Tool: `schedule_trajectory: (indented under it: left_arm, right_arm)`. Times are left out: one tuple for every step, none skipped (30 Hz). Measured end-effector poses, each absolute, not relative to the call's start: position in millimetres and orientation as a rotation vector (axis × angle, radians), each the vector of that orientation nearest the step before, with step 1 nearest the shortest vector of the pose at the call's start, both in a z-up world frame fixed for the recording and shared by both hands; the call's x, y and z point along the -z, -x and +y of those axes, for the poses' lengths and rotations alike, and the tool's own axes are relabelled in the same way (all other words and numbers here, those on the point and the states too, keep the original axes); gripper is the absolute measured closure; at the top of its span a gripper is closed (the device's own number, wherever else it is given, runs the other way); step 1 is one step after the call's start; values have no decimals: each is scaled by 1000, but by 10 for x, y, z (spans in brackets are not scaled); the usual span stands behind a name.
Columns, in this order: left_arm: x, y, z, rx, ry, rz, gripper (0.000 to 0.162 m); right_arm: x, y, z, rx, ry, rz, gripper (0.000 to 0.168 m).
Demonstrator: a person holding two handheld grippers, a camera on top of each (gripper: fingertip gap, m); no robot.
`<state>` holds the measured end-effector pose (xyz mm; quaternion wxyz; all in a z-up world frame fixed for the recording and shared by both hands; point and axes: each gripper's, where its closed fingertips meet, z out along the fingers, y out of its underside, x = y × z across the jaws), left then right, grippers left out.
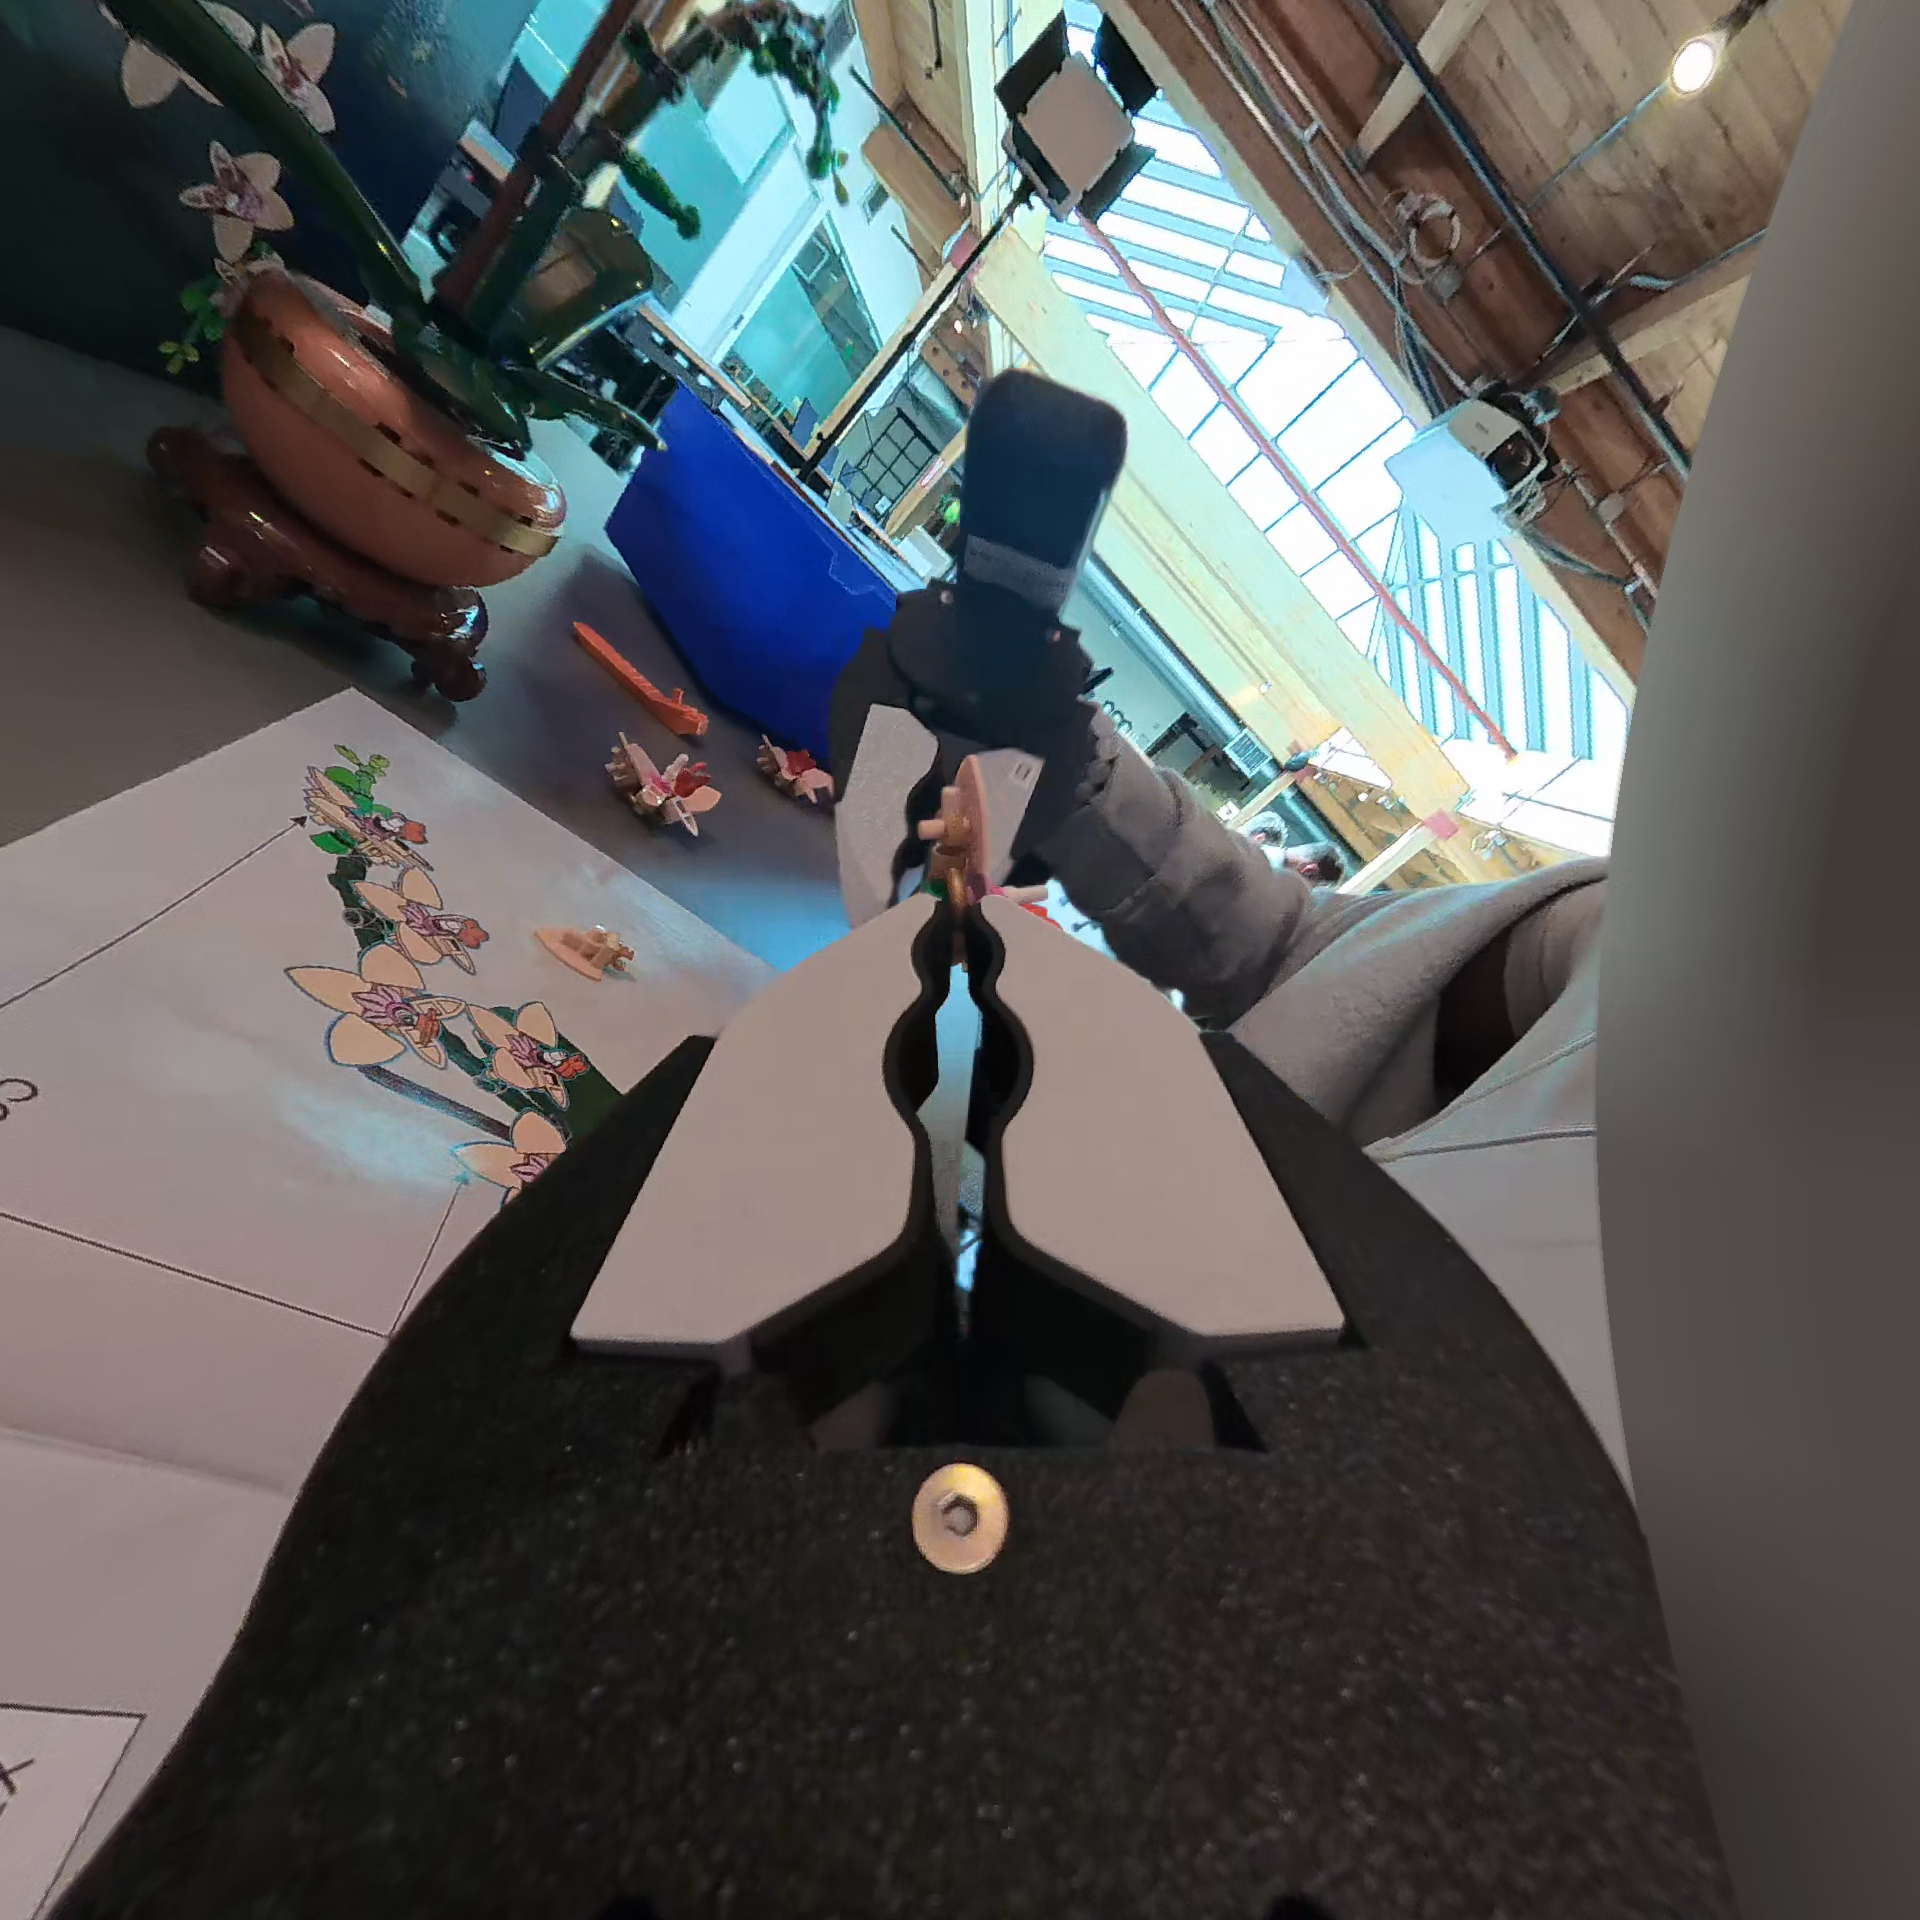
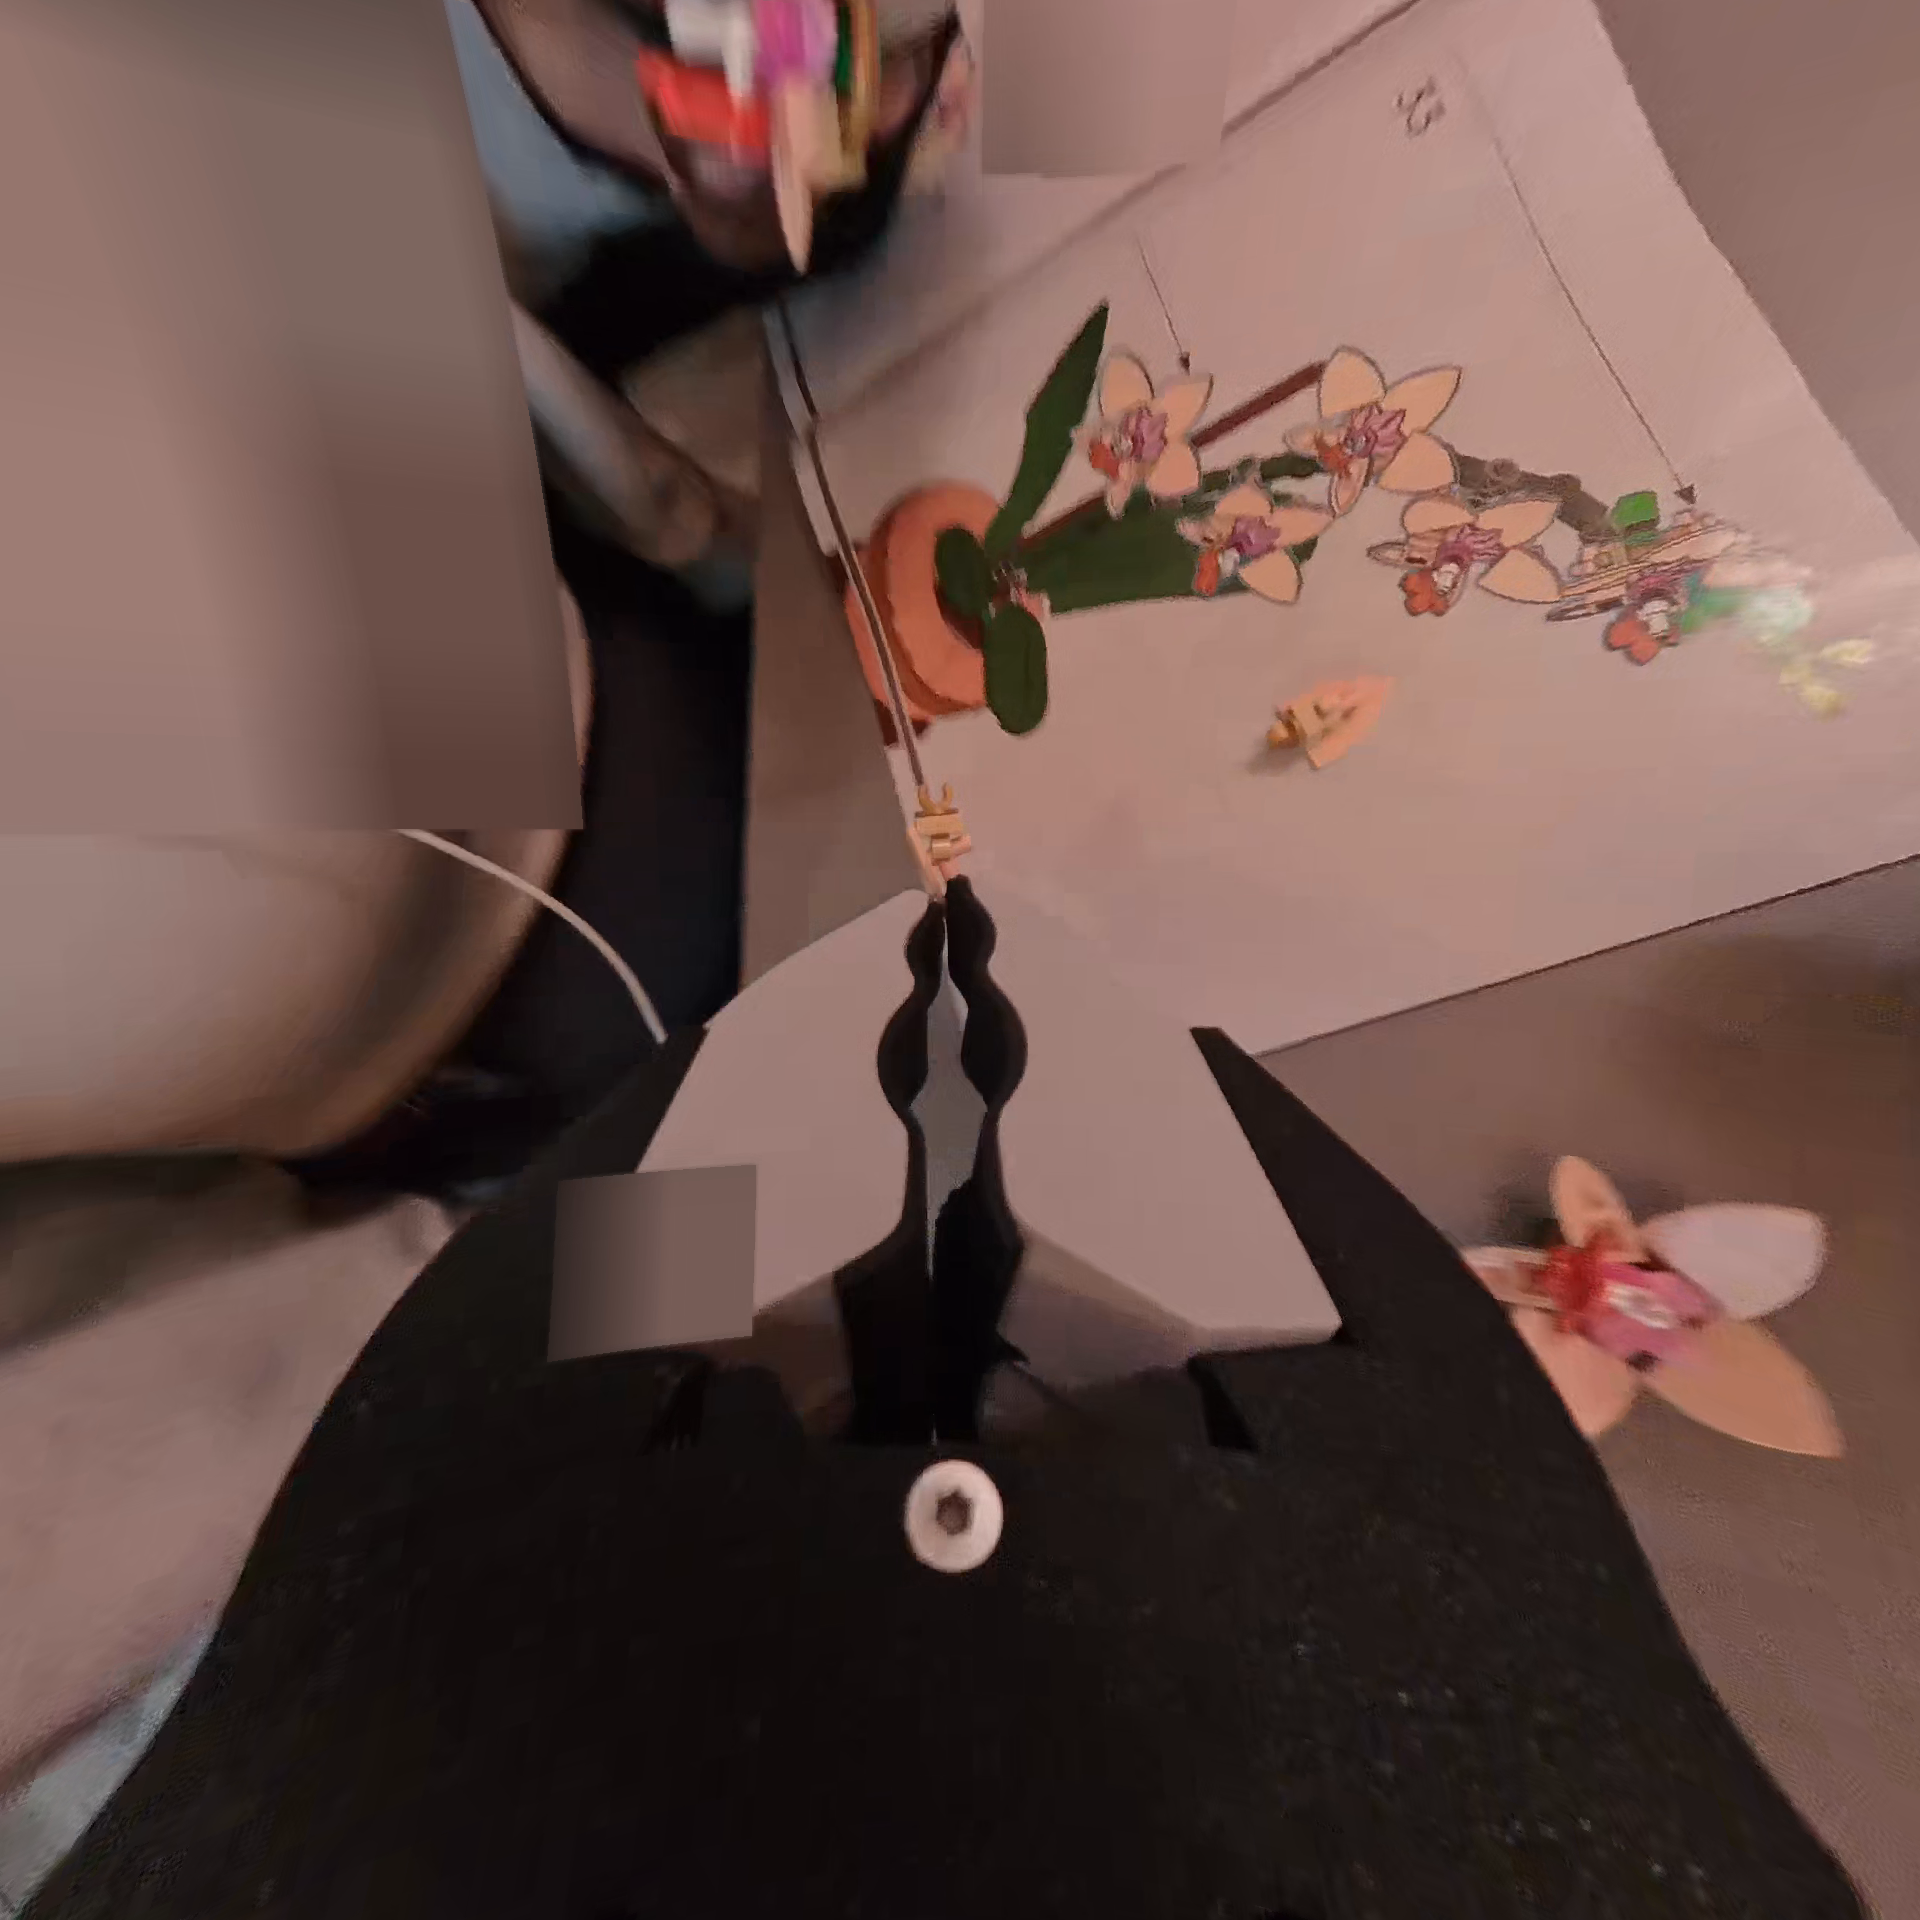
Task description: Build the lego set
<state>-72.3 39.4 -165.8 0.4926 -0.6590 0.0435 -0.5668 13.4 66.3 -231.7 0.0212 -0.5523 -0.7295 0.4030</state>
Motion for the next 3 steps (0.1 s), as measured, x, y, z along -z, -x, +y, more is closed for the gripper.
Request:
schedule_trajectory:
  left_arm:
    - [1676,705,392,1358,1608,124,160]
    - [1689,681,385,1347,1615,148,160]
    - [1700,653,376,1340,1622,173,160]
  right_arm:
    - [2278,-118,637,-1314,1766,-2207,168]
    - [2245,-104,611,-1382,1828,-2156,168]
    - [2189,-84,558,-1487,1878,-2103,168]
